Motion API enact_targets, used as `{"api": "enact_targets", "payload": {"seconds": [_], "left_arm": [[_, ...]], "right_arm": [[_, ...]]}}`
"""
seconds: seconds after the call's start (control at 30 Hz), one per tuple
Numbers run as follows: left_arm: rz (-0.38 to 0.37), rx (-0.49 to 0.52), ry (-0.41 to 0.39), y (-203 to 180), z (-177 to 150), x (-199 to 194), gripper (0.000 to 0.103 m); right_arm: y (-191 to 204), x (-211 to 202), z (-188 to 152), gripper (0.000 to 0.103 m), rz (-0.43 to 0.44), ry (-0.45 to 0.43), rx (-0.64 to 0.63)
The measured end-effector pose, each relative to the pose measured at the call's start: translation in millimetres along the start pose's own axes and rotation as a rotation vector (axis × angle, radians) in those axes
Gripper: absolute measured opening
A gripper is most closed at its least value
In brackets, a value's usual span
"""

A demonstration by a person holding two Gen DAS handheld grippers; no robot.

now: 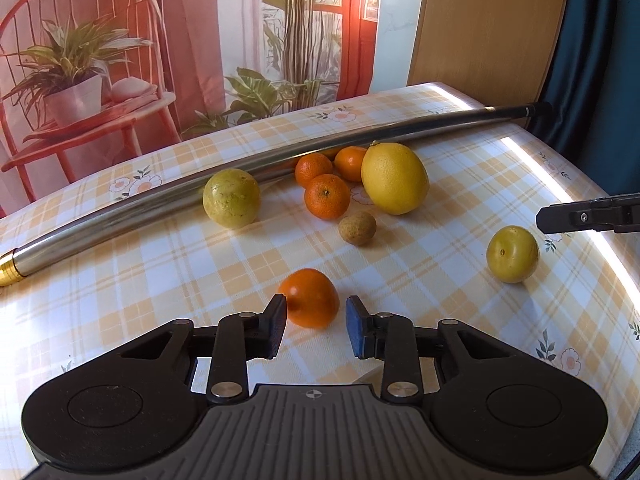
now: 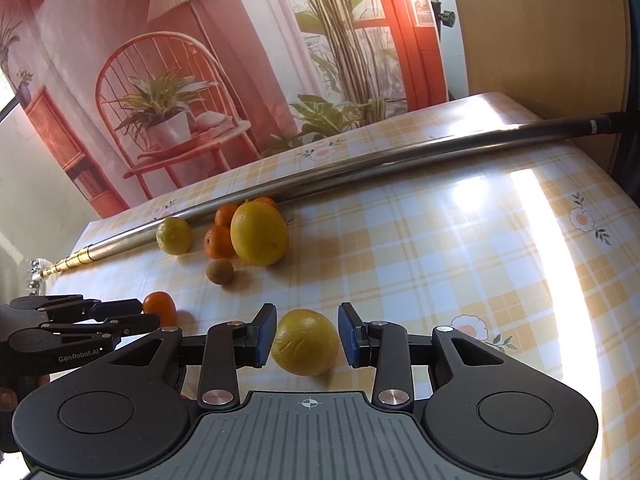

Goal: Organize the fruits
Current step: 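Move the left tool to an orange mandarin while the right moves to a yellow grapefruit, then close the left tool on the mandarin while the right closes on the grapefruit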

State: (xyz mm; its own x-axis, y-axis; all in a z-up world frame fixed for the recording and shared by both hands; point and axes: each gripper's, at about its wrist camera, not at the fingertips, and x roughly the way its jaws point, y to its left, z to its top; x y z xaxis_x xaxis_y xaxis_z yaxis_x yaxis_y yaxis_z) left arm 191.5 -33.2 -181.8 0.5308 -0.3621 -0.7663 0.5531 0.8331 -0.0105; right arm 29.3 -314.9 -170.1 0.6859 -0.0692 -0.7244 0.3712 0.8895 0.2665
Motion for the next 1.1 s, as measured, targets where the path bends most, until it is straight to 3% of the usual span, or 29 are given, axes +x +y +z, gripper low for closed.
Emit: {"api": "enact_targets", "payload": {"seconds": [0.2,0.53,0.73,1.03,1.1], "left_arm": [[0.011,-0.044,0.017,11.3,-2.1,2.7,0.036],[0.062,-0.270,-0.072,47.6,9.4,12.6,0.038],[0.052,-0.261,-0.112,46.8,22.7,25.8,0.042],[0.036,-0.246,-0.093,40.3,29.6,45.5,0.042],[0.042,-0.241,-0.082,39.1,28.4,47.4,0.038]], "right_arm": [[6.1,-2.9,1.0,0.033,0.001,-0.001,-0.019],[3.1,3.0,1.4,0.033,0.003,0.012,-0.013],[0.8,8.0,0.7,0.033,0.002,0.025,-0.011],[-4.9,16.5,-0.8,0.033,-0.002,0.041,0.003],[-5.5,17.6,-1.4,0.033,0.001,0.044,0.007]]}}
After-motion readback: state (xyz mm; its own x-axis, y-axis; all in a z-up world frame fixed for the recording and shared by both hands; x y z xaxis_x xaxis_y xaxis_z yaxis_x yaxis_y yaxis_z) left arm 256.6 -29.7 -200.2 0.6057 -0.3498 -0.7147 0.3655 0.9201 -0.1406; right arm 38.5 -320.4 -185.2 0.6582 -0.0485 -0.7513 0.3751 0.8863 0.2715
